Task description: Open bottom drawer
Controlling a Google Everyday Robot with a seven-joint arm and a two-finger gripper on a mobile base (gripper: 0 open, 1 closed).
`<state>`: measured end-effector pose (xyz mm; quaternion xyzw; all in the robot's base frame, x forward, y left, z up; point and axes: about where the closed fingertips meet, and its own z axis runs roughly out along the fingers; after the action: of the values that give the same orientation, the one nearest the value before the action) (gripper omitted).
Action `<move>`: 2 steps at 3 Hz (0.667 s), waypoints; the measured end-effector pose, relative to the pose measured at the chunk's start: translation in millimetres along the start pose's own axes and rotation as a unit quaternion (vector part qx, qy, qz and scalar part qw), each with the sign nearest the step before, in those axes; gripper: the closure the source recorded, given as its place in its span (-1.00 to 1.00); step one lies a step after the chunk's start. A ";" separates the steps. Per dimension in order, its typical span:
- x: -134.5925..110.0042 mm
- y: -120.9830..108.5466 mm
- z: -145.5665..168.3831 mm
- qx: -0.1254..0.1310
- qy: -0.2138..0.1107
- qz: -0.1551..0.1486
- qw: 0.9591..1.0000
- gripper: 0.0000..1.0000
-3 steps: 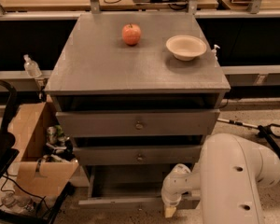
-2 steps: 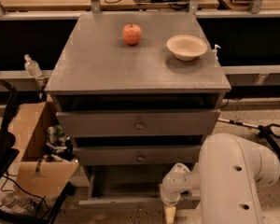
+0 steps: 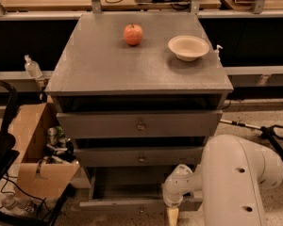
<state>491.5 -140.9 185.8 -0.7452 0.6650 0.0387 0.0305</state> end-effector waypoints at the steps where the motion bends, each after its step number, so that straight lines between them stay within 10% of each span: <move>1: -0.2 2.2 1.9 -0.002 0.000 0.000 1.000 -0.46; 2: -0.3 3.4 2.9 -0.003 0.000 0.000 1.000 0.01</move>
Offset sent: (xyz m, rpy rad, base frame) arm -0.0015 0.0001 -0.0012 0.0000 0.0027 0.0004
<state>488.0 -140.7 182.9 -0.7454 0.6647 0.0412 0.0283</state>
